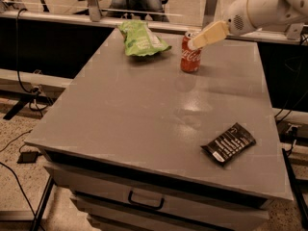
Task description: Pick coke can
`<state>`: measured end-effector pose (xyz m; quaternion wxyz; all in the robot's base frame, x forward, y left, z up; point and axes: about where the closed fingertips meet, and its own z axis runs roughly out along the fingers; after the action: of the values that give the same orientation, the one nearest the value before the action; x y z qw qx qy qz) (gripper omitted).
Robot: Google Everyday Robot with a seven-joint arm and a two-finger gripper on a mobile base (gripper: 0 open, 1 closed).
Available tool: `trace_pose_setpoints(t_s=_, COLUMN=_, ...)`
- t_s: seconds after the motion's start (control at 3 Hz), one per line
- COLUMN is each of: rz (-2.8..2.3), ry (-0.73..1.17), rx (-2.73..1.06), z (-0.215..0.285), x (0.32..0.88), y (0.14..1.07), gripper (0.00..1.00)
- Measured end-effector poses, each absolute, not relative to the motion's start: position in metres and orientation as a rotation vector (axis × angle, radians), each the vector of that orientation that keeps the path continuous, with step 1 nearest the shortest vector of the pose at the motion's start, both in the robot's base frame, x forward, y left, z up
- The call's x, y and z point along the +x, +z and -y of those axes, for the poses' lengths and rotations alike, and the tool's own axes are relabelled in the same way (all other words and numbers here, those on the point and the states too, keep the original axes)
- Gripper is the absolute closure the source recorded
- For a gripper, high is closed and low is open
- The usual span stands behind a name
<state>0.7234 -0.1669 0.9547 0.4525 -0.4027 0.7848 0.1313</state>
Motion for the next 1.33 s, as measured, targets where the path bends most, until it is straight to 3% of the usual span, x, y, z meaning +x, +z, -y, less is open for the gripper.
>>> trace_pose_setpoints(t_s=0.33, rz=-1.935, ry=0.411, rx=-1.004, z=0.127, x=0.73, y=0.919, gripper=0.03)
trace_pose_setpoints(t_s=0.67, rz=-1.93, ry=0.472, rx=-1.019, z=0.106, x=0.732, y=0.9, gripper=0.34)
trace_pose_setpoints(t_s=1.33, rz=-1.931, ry=0.497, rx=-1.018, z=0.103, x=0.733, y=0.892, gripper=0.81)
